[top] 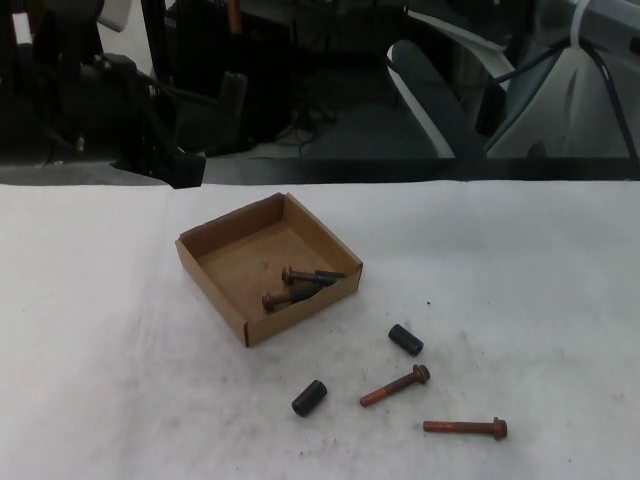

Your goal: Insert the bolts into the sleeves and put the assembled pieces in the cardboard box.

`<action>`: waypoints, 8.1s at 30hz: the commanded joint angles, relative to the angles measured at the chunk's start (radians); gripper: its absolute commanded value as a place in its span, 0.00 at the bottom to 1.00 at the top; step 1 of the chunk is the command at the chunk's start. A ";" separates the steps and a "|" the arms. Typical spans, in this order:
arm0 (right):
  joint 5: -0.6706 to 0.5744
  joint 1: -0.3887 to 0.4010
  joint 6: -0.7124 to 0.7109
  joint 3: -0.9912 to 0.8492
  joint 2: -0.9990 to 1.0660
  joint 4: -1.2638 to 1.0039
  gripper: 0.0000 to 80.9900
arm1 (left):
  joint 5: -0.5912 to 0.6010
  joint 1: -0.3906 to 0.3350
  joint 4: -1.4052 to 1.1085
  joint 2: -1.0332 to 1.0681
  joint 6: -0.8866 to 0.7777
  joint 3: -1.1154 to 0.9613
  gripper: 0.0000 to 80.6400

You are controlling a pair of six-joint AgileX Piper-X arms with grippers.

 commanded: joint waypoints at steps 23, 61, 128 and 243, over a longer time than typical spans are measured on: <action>-0.039 0.008 0.007 0.001 -0.018 0.029 0.00 | -0.039 0.024 -0.045 -0.002 0.002 -0.002 0.01; -0.044 0.041 -0.019 0.004 0.003 0.038 0.00 | -0.039 0.032 -0.045 -0.002 -0.016 -0.002 0.01; -0.051 0.018 -0.037 0.018 0.034 -0.024 0.00 | -0.029 0.032 -0.076 -0.002 -0.024 -0.002 0.01; 1.167 -0.019 -0.569 0.389 -0.021 1.150 0.11 | -0.422 -0.003 0.598 0.100 -0.354 0.292 0.02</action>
